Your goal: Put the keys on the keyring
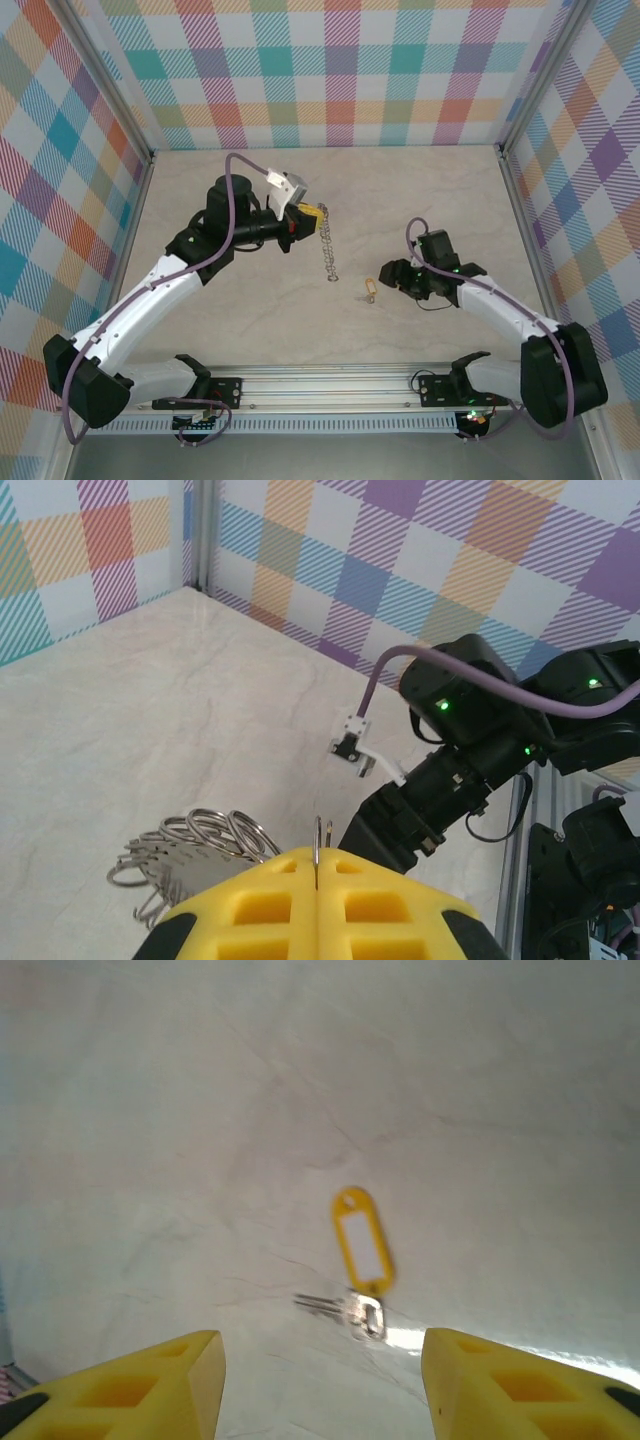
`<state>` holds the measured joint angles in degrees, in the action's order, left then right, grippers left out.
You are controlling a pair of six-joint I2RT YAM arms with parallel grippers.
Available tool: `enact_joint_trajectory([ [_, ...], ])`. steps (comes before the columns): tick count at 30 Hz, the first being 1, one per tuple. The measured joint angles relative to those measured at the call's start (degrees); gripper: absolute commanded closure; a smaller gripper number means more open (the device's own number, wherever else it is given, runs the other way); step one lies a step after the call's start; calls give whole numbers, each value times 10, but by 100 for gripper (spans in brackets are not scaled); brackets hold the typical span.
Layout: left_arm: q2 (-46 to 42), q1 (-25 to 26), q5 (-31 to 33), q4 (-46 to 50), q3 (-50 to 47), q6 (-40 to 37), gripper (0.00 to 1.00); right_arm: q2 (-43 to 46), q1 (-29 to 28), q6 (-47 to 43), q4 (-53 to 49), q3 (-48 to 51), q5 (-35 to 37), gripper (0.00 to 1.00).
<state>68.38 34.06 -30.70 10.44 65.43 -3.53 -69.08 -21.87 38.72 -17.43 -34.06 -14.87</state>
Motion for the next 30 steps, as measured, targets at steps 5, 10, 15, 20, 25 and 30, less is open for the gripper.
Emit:
enact_joint_trajectory([
  [5, -2, 0, 0, 0, -7, 0, 100, -48, -38, 16, 0, -1, 33, 46],
  [10, -2, 0, 0, 0, -8, 0, 100, -94, -62, 27, -2, -14, 57, 49],
  [15, -2, 0, -2, -1, -9, 0, 100, -115, -77, 30, 5, -29, 68, 53],
  [20, -2, 0, -3, -2, -15, 1, 100, -135, -86, 31, 14, -43, 70, 60],
  [25, -2, 0, -3, -4, -15, 1, 100, -153, -87, 30, 19, -50, 70, 68],
  [30, -2, 0, -6, -5, -15, 1, 100, -164, -90, 33, 20, -50, 70, 76],
])
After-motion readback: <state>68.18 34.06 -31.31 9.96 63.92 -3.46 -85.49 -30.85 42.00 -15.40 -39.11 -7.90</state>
